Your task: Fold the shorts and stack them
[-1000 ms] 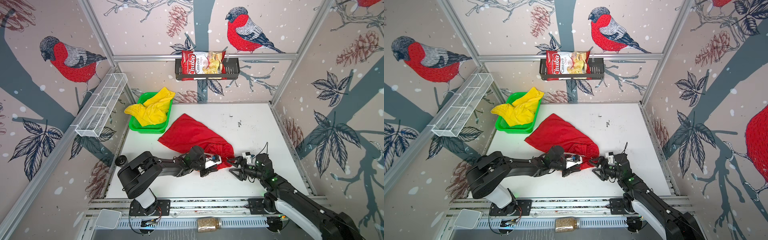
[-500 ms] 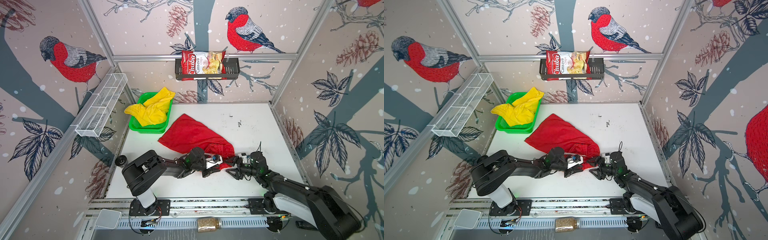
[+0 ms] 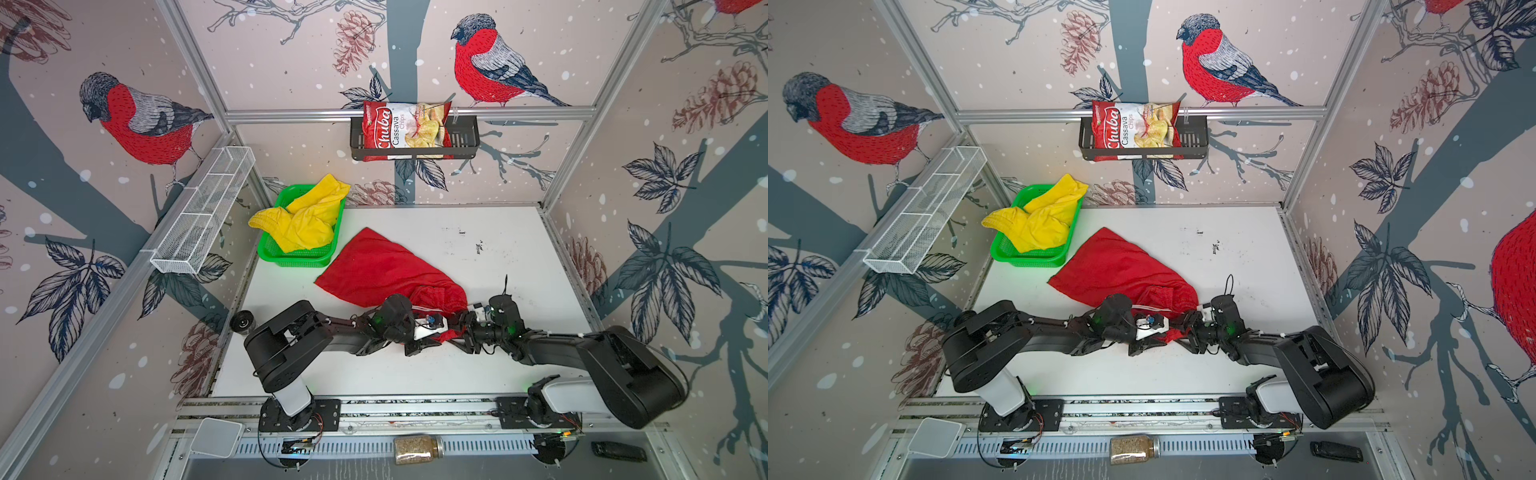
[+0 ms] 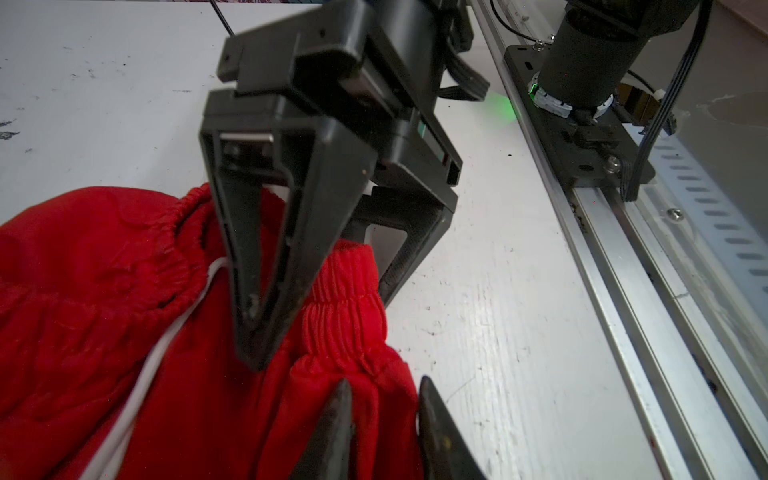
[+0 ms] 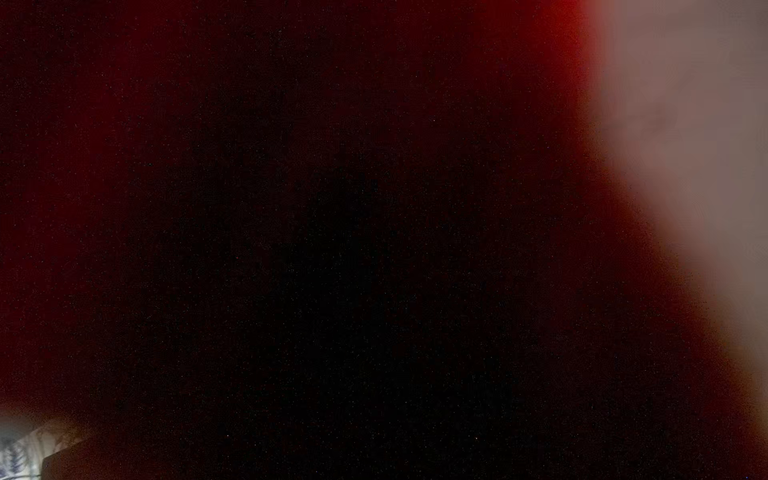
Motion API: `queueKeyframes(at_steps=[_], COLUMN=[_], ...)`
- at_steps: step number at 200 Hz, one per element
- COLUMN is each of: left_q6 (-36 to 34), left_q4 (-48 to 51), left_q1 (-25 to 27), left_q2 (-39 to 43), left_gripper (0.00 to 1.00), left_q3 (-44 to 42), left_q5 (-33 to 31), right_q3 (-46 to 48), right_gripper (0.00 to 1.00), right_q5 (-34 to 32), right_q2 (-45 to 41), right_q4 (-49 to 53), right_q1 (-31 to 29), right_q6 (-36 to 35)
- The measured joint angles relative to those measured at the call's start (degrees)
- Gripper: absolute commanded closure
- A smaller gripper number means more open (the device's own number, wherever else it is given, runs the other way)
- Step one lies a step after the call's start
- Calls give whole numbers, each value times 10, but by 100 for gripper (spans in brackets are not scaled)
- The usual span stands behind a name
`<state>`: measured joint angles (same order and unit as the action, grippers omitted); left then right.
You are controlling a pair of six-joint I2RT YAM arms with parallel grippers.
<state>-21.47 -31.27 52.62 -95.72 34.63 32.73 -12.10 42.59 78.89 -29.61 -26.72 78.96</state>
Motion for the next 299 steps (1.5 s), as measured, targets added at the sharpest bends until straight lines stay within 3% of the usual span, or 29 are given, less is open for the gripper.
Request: queueKeyframes(at_steps=[30, 70, 125, 178, 199, 260, 299], left_q6=[-2, 19, 38, 111, 126, 139, 167], left_q4=[-2, -19, -37, -90, -109, -140, -147], left_q1=[1, 1, 1, 1, 1, 0, -5], left_q2=[8, 31, 76, 136, 154, 222, 273], left_gripper=[51, 46, 42, 40, 38, 34, 32], left_q3=[-8, -30, -43, -63, -65, -73, -80], left_q5=[-17, -69, -171, -375, -419, -416, -369], right_q3=[-14, -52, -206, -371, -431, -599, -691], right_gripper=[77, 90, 93, 93, 93, 94, 94], right_q5=[2, -7, -44, -90, -110, -161, -188], right_q2=[11, -48, -120, -144, -151, -110, -76], right_q4=[30, 103, 241, 334, 341, 339, 340], right_q1=[9, 21, 29, 30, 30, 24, 20], right_q6=[-29, -57, -110, -166, -192, -288, -340])
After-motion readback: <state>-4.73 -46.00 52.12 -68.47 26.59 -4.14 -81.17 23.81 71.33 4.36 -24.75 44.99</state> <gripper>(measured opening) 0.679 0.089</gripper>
